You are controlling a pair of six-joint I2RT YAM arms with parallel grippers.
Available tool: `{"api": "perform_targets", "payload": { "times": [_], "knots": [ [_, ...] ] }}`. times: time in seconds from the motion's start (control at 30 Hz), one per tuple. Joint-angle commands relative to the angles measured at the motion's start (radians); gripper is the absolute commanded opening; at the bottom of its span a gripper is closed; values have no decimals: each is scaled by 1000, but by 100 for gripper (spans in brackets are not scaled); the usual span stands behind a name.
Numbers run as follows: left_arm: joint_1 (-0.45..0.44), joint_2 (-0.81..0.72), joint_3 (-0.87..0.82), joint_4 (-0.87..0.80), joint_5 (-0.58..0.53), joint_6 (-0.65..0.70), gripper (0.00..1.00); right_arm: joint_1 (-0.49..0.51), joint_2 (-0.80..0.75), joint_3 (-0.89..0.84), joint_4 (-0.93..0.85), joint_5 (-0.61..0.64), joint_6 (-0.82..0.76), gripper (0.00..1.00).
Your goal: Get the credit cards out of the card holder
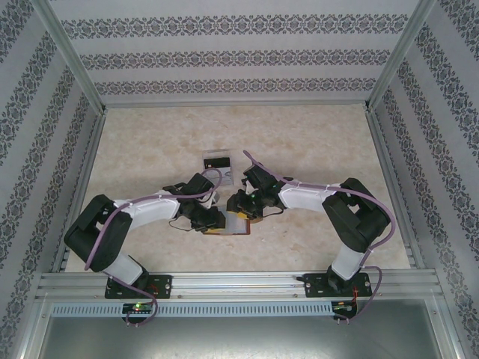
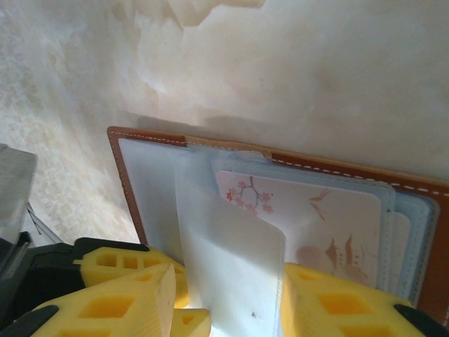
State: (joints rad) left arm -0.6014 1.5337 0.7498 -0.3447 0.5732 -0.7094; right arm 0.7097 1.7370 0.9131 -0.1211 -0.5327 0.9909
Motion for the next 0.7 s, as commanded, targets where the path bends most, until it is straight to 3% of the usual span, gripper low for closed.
{"api": "perform_targets", "payload": {
  "times": [0.0, 0.37, 0.67],
  "knots": [
    [-4, -119, -1, 24, -56, -11, 30, 11, -16, 5, 18, -26, 3, 42],
    [97, -381, -57, -21, -169, -1, 34, 34, -18, 56, 11, -44, 9, 41],
    [174, -474, -61, -49, -191, 34, 36, 83, 46, 142, 5, -50, 19, 42]
  ]
}}
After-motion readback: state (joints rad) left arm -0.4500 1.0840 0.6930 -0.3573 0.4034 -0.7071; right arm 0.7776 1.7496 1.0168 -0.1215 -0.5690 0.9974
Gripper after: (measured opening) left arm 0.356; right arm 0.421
